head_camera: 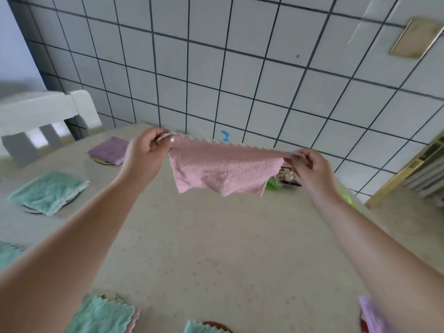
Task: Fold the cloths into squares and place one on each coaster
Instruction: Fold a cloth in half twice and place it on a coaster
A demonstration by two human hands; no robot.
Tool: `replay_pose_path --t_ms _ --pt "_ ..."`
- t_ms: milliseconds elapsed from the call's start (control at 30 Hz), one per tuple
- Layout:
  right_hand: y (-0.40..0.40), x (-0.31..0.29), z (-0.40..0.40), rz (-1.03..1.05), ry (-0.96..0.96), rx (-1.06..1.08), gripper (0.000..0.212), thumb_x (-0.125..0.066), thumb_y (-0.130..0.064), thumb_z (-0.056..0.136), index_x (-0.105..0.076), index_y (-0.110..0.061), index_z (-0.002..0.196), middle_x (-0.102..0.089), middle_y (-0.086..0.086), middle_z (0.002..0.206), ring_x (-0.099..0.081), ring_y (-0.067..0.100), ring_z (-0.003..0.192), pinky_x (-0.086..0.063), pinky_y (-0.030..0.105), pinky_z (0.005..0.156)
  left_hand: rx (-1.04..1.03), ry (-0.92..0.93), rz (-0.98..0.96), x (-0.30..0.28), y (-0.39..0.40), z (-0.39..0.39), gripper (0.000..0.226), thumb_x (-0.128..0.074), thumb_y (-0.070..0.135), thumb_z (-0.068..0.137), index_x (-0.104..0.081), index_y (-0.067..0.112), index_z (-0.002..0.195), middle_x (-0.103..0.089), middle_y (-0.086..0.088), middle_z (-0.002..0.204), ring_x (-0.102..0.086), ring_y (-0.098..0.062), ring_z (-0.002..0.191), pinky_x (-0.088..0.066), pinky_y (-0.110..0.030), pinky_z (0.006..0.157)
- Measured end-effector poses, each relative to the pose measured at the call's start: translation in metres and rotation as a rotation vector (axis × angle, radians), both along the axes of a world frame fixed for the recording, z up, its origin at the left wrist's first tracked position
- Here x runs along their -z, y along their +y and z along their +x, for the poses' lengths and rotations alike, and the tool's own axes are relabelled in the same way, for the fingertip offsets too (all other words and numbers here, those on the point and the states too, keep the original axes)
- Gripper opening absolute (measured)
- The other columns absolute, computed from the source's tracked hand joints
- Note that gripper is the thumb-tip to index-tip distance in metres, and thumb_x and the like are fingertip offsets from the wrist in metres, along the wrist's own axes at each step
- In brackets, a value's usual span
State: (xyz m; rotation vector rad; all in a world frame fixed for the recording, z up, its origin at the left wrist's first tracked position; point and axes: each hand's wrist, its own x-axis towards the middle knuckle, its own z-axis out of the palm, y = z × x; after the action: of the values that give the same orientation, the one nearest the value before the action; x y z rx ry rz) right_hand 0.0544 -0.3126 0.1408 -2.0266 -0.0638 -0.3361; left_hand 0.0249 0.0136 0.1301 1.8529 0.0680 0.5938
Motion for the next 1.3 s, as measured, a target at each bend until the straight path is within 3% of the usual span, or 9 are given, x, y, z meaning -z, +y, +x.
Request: replay_pose_path --t_ms 133,233,300,433,533,667,800,967,1300 --pt "-0.002 0.038 -0.034 -0.037 0.004 -0.029 0.018 -0.057 -0.014 0.088 -0.058 -0.030 0.079 -0.064 -0.006 0.079 -0.060 0.007 0.076 -0.042 0.027 0.069 0.046 0.027 0.123 0.043 0.004 -0.026 0.015 -0.054 0.042 0.079 -0.061 0.030 0.082 -0.065 0.001 0.078 -0.060 -0.023 0.076 -0.051 -0.048 0.078" --pt "-0.007 0.099 -0.059 -0.064 0.203 -0.041 0.010 -0.058 -0.025 0.085 -0.059 -0.032 0.077 -0.068 -0.010 0.080 -0.067 0.018 0.089 -0.047 0.036 0.078 0.055 0.194 0.233 0.097 0.002 -0.056 0.007 -0.057 0.032 0.085 -0.058 0.027 0.080 -0.061 0.001 0.072 -0.056 -0.020 0.070 -0.044 -0.034 0.066" --pt "-0.009 0.141 -0.078 -0.119 0.347 -0.056 0.004 -0.055 -0.036 0.080 -0.057 -0.037 0.076 -0.068 -0.010 0.078 -0.068 0.023 0.083 -0.048 0.042 0.072 0.066 0.325 0.300 0.132 -0.001 -0.078 0.004 -0.058 0.018 0.089 -0.060 0.020 0.086 -0.060 -0.001 0.073 -0.053 -0.018 0.068 -0.039 -0.028 0.061" --pt "-0.014 0.191 -0.120 -0.205 0.556 -0.097 0.021 -0.046 -0.012 0.094 -0.043 -0.023 0.077 -0.061 0.001 0.079 -0.066 0.011 0.048 -0.047 0.028 0.048 0.106 0.553 0.435 0.182 -0.002 -0.115 0.010 -0.055 0.018 0.090 -0.062 0.014 0.096 -0.061 -0.002 0.078 -0.058 -0.025 0.074 -0.042 -0.031 0.063" --pt "-0.021 0.200 -0.138 -0.424 0.587 -0.146 0.016 -0.050 -0.019 0.093 -0.044 -0.025 0.080 -0.059 -0.003 0.064 -0.058 0.010 0.037 -0.046 0.026 0.044 0.151 0.662 0.488 0.197 -0.002 -0.133 0.011 -0.053 0.021 0.090 -0.062 0.018 0.097 -0.066 -0.001 0.085 -0.061 -0.024 0.079 -0.048 -0.033 0.070" --pt "-0.023 0.204 -0.140 -0.542 0.620 -0.141 0.029 -0.054 -0.022 0.089 -0.040 -0.033 0.067 -0.051 -0.007 0.054 -0.054 0.019 0.052 -0.040 0.032 0.055 0.178 0.710 0.497 0.204 -0.001 -0.136 0.011 -0.052 0.027 0.090 -0.061 0.024 0.096 -0.065 0.007 0.085 -0.060 -0.014 0.076 -0.049 -0.031 0.070" --pt "-0.020 0.207 -0.124 -0.470 0.639 -0.118 0.027 -0.055 -0.019 0.087 -0.043 -0.028 0.064 -0.052 -0.001 0.054 -0.046 0.017 0.052 -0.035 0.030 0.052 0.106 0.701 0.409 0.207 -0.003 -0.115 0.004 -0.057 0.024 0.089 -0.058 0.024 0.085 -0.061 0.007 0.073 -0.056 -0.011 0.066 -0.040 -0.023 0.056" --pt "-0.011 0.208 -0.085 -0.372 0.602 -0.021 0.019 -0.054 -0.020 0.085 -0.046 -0.020 0.067 -0.051 0.000 0.060 -0.045 0.017 0.057 -0.033 0.030 0.054 0.027 0.697 0.289 0.206 -0.006 -0.072 0.007 -0.055 0.018 0.089 -0.057 0.016 0.083 -0.056 -0.002 0.068 -0.046 -0.013 0.060 -0.034 -0.024 0.054" --pt "-0.005 0.226 -0.027 -0.407 0.610 0.001 0.010 -0.052 -0.023 0.089 -0.052 -0.015 0.083 -0.051 0.000 0.065 -0.047 0.018 0.060 -0.036 0.025 0.054 0.020 0.762 0.334 0.221 -0.008 -0.020 0.013 -0.052 0.032 0.090 -0.057 0.020 0.091 -0.058 0.005 0.072 -0.051 -0.010 0.064 -0.035 -0.026 0.053"
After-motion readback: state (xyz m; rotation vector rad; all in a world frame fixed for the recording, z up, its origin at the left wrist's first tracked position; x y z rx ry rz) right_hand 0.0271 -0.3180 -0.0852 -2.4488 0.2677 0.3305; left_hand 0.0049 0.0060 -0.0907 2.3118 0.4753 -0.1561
